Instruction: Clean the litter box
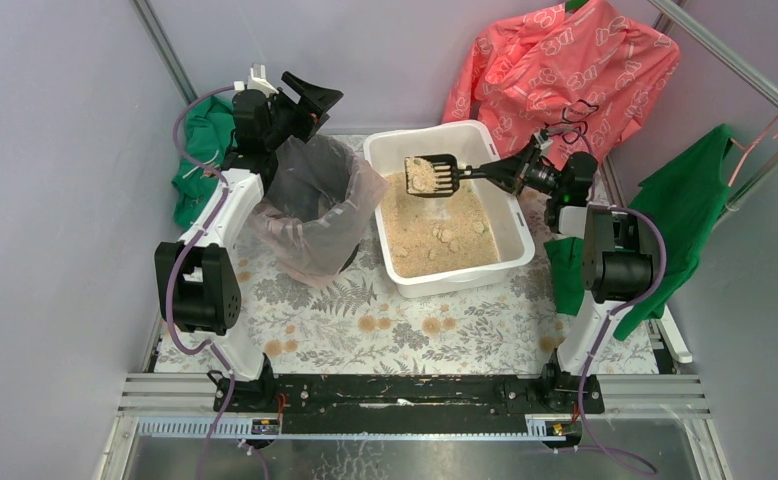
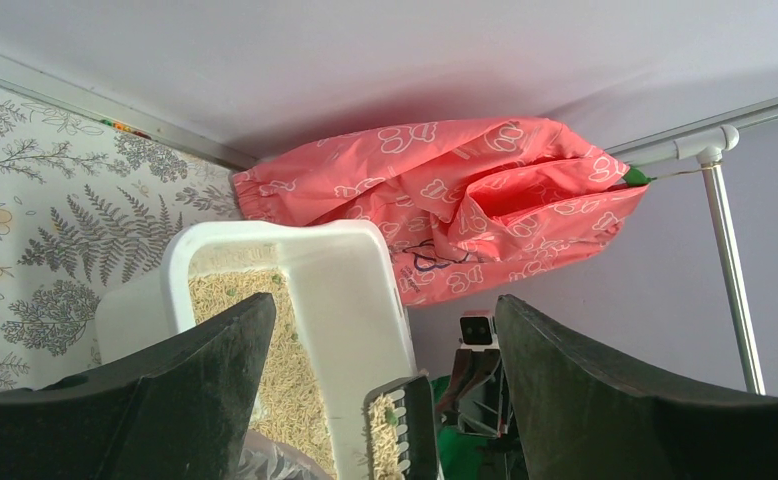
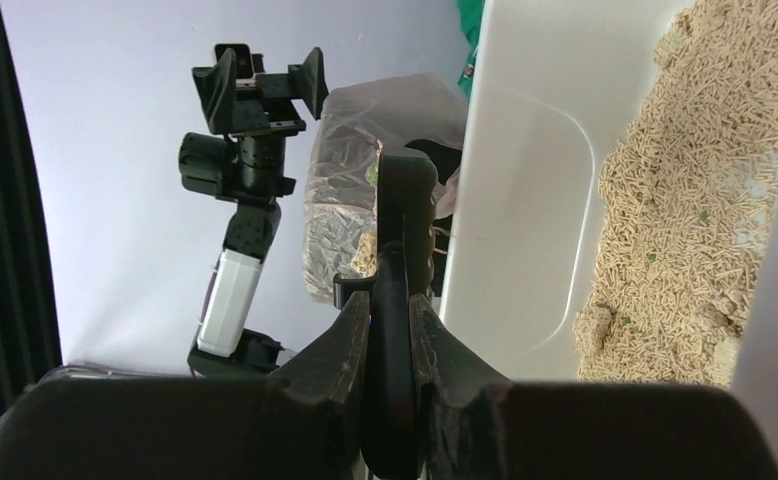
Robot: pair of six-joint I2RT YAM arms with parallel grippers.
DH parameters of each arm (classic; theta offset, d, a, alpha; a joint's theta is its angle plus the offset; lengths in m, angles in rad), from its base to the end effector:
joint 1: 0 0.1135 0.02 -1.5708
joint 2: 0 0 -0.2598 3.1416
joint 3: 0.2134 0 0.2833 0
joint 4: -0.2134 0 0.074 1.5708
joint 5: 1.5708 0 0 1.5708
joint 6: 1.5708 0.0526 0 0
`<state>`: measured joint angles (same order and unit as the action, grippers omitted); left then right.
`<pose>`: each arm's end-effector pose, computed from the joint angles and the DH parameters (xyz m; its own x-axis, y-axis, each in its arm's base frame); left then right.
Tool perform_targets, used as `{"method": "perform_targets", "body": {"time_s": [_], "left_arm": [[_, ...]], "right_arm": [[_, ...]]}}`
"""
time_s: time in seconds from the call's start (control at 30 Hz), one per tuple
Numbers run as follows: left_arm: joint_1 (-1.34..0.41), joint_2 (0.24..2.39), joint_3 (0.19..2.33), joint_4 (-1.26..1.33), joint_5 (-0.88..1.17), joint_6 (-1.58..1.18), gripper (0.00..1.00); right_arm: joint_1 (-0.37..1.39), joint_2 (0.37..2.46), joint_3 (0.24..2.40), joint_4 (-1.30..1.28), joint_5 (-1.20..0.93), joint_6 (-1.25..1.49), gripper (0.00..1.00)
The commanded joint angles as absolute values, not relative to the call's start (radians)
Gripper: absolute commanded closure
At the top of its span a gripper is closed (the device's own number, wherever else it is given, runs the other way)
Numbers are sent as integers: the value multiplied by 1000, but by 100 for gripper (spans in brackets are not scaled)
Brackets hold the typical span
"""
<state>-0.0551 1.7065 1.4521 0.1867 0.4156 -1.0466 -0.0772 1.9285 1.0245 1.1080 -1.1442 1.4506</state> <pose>0.4582 -0.0465 0.3510 -0.4256 -0.7698 -0.4757 0.1681 0.4493 -0.8774 0.4256 0.0151 0.1958 -0.8265 0.4760 -0.3005 -0.3033 0.0732 0.9501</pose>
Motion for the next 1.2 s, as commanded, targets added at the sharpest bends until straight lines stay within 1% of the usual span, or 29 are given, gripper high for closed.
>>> {"method": "perform_targets", "body": {"time_s": [0.0, 0.2, 0.3, 0.4, 0.47, 0.53, 0.7, 0.87, 1.03, 1.17], "left_arm": [[-44, 1709, 1445, 254, 434, -1052, 12], [-43, 1715, 1453, 254, 438, -1054, 12], [-41, 1717, 1454, 253, 441, -1054, 12], [-41, 1722, 1453, 261, 443, -1059, 12], [-41, 1729, 1452, 268, 444, -1066, 12], [-41, 1736, 1444, 293, 452, -1090, 12], [-41, 1728, 1438, 292, 455, -1094, 12], [-41, 1738, 1443, 295, 453, -1102, 12], [-41, 1736, 1461, 272, 454, -1087, 12], [-41, 1739, 1459, 277, 455, -1090, 12]], "right_arm": [[-129, 1910, 1047, 1225, -1191, 1520, 100], [-189, 1894, 1046, 1178, -1199, 1512, 100], [-211, 1881, 1074, 1040, -1221, 1435, 100], [-195, 1868, 1113, 828, -1223, 1290, 100], [-163, 1866, 1127, 775, -1225, 1249, 100], [-154, 1868, 1112, 802, -1231, 1267, 100], [-211, 1863, 1073, 879, -1226, 1302, 100], [-158, 1868, 1070, 860, -1229, 1286, 100], [-233, 1857, 1029, 874, -1222, 1287, 100], [-156, 1863, 1021, 886, -1217, 1293, 100]]}}
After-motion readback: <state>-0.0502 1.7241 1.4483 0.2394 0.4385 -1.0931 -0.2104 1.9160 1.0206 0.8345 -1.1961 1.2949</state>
